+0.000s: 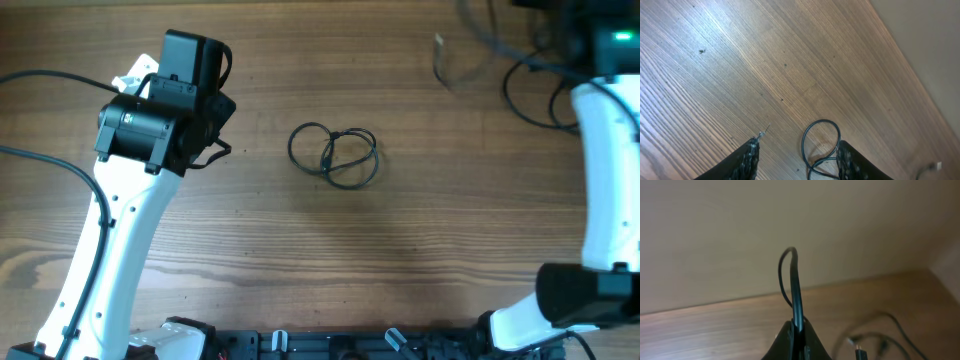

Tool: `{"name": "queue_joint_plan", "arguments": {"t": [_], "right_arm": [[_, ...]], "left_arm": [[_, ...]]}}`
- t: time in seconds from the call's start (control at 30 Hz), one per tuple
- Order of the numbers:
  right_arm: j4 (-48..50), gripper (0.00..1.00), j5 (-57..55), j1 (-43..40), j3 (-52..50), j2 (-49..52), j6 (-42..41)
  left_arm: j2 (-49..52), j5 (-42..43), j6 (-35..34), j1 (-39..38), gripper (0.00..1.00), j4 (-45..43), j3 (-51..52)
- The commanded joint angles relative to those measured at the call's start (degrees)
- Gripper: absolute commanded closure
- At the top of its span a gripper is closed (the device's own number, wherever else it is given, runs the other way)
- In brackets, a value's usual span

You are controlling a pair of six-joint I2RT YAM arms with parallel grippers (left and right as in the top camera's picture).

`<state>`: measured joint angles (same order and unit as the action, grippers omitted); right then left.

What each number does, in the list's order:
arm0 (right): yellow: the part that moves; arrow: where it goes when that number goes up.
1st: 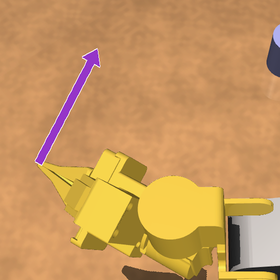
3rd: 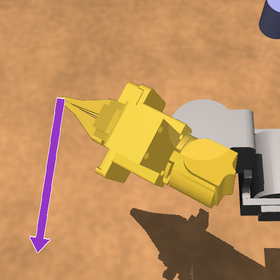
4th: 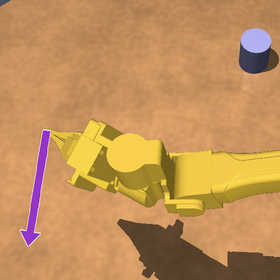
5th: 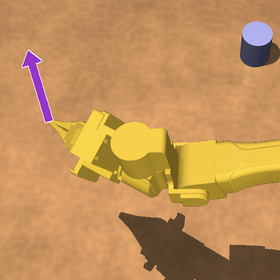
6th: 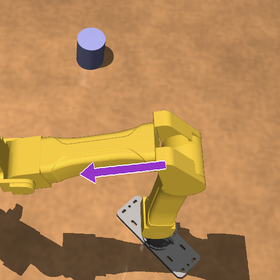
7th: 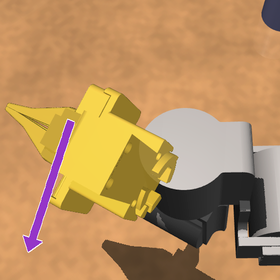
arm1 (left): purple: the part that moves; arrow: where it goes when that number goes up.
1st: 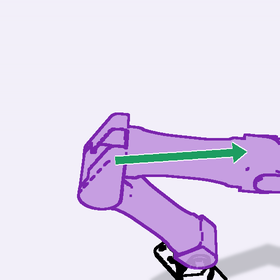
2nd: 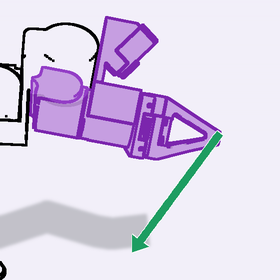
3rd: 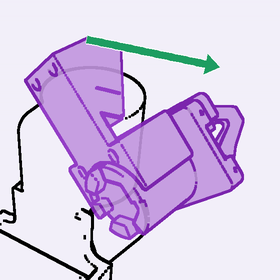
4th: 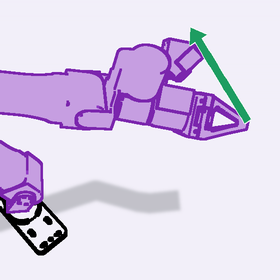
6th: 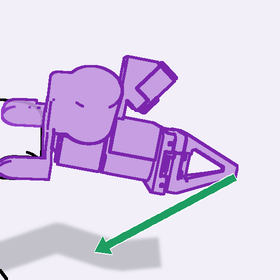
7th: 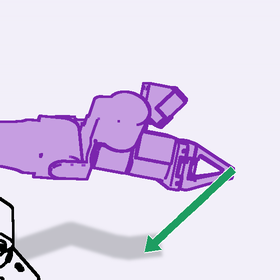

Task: Untangle cables

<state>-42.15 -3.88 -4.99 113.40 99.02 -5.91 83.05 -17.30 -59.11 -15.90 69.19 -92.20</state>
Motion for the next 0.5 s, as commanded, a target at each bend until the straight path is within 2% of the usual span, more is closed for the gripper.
{"name": "queue_joint_plan", "arguments": {"t": [0.0, 0.2, 0.33, 0.47], "right_arm": [[-2.3, 0.96, 12.7, -9.1, 0.7, -1.1, -5.4], [-5.9, 0.96, 28.9, -22.7, 0.7, -1.1, -10.6], [-9.5, 0.96, 29.1, -28.7, 0.7, -1.1, -14.7], [-13.7, 0.96, 22.0, -32.1, 0.7, -1.1, -17.2]], "left_arm": [[0.7, -0.1, 2.2, -0.1, 0.48, -0.2, -0.3], [1.1, 0.4, 2.2, -0.1, 0.48, -0.1, -0.3], [1.6, 1.9, 3.4, -0.1, 0.49, -0.1, -0.3], [2.4, 2.5, 3.5, -0.1, 0.49, 0.1, -0.3]]}}
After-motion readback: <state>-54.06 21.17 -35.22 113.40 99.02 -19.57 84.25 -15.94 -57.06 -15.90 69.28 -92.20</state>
